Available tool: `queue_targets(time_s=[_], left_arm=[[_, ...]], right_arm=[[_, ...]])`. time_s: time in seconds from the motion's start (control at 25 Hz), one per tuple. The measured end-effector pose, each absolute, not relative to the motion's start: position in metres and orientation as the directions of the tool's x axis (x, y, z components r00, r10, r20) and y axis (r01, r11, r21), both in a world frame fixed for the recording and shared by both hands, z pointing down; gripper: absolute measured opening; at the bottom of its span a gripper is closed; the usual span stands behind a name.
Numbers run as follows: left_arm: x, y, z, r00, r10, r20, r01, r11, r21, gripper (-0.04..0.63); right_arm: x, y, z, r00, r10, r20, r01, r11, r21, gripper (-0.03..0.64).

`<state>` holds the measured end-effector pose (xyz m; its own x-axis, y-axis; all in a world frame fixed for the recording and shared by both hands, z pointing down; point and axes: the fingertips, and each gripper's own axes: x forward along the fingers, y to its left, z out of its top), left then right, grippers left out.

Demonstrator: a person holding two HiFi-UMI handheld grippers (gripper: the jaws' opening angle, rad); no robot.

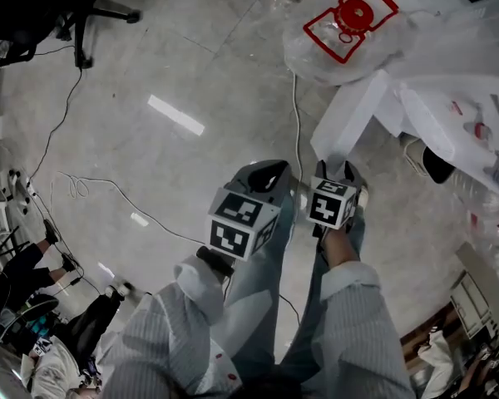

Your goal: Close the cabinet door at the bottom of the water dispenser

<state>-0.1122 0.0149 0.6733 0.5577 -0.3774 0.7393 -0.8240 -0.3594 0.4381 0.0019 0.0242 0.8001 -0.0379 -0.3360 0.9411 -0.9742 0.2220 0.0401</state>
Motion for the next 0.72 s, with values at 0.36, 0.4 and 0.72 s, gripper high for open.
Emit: queue_targets(time_s=[0.36, 0.4, 0.72], left_arm=[[-0.035, 0.018, 0.677, 0.548, -0.382, 0.744, -0.834, -0.314, 0.453, 0.009], [-0.025, 0.018, 0.678, 0.549, -0.38, 0.744, -0.834, -0.311, 0.457, 0.009], [0.063, 0.018, 0.69, 0.574, -0.367, 0.732, -0.817, -0.318, 0.481, 0.011]], right_arm=[[0.077, 0.05, 0.804, -0.084, -0.274, 0.958, -0.979, 0.202, -0.028, 0.207], [0.089, 0.052, 0.804, -0.084, -0.269, 0.959, -0.98, 0.199, -0.03, 0.207], [0.178, 0.05, 0.807, -0.066, -0.278, 0.958, -0.979, 0.203, -0.009, 0.206]])
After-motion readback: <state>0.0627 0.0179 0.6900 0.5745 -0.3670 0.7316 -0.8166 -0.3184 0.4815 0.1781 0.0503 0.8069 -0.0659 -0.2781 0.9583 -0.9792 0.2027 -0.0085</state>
